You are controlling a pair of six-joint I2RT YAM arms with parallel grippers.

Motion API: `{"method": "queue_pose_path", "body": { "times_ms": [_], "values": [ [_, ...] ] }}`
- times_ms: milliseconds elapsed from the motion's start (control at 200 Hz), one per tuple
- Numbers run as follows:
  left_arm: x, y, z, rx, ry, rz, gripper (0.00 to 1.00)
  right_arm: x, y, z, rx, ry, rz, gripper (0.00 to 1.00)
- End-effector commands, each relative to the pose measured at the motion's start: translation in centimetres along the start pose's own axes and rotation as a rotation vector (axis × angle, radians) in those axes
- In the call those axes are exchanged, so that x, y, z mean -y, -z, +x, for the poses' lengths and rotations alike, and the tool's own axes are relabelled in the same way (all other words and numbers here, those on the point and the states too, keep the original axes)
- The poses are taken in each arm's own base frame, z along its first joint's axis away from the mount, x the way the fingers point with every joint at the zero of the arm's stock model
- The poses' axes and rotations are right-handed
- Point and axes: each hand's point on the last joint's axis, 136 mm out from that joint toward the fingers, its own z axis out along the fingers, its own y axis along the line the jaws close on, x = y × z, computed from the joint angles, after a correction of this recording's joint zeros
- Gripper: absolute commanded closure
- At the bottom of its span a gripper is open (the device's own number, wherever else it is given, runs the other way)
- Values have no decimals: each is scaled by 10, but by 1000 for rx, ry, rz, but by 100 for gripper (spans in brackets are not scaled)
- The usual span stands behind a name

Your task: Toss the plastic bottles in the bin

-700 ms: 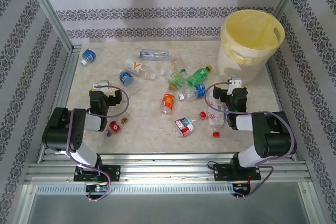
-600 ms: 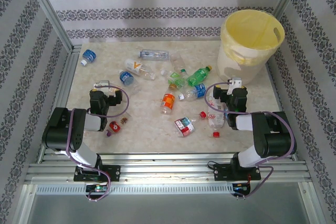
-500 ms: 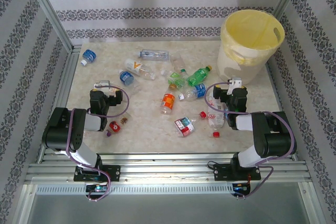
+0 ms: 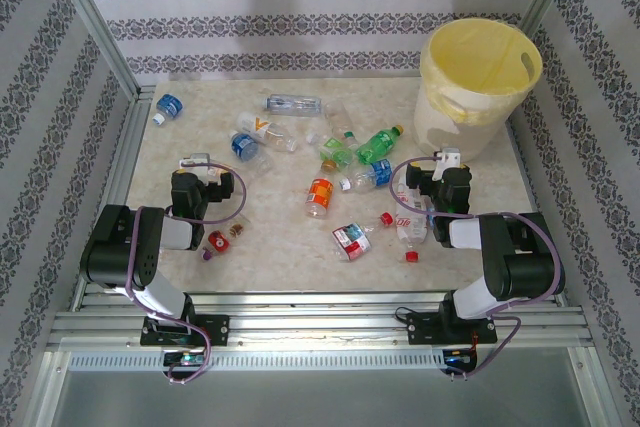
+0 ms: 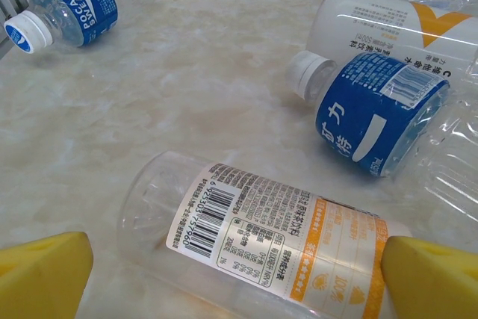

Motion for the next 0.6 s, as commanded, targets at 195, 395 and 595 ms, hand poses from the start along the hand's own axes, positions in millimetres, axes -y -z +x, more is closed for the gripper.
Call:
{"method": "queue_pose_path", "body": {
  "times_ms": [195, 395, 595],
  "values": [
    [-1, -1, -9, 17, -10, 10, 0, 0, 0, -10, 31, 4, -2, 2],
    [4, 6, -19, 33, -21, 41, 0, -1, 4, -24, -7, 19, 29, 2],
    [5, 39, -59, 86, -2, 54, 0, -7, 38, -41, -85, -41, 25, 2]
  ]
}}
